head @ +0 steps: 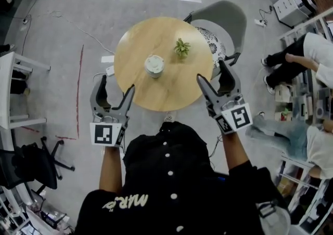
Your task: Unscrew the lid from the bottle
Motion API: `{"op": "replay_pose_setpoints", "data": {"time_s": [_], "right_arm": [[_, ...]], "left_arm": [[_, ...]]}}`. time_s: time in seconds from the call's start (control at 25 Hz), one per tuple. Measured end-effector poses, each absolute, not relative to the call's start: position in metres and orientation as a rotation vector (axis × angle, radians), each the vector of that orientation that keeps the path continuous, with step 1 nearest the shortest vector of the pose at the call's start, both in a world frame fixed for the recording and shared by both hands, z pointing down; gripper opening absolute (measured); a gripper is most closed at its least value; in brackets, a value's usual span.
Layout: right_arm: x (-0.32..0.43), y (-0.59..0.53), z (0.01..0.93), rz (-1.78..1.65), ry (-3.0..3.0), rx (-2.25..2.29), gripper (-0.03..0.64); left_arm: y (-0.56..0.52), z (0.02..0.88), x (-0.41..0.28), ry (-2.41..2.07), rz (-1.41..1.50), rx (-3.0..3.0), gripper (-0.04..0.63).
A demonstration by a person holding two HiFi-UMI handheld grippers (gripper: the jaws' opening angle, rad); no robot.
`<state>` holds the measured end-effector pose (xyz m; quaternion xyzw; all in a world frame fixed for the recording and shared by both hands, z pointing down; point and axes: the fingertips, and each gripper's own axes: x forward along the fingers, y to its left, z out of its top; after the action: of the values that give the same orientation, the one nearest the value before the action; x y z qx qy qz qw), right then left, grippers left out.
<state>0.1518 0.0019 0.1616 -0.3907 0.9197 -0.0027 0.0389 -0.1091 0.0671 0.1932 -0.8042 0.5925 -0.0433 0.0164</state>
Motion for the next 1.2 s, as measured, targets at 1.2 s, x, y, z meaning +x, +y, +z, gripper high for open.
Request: {"op": "replay_pose_setpoints", "data": {"time_s": [1.2], "right_arm": [[0.051,-0.059,0.25,-0.323,3.142,-0.793,0.357]], "left_arm": [[-0.004,0.337,-0.109,1.554,-0.594,-2.784,0.368]]}}
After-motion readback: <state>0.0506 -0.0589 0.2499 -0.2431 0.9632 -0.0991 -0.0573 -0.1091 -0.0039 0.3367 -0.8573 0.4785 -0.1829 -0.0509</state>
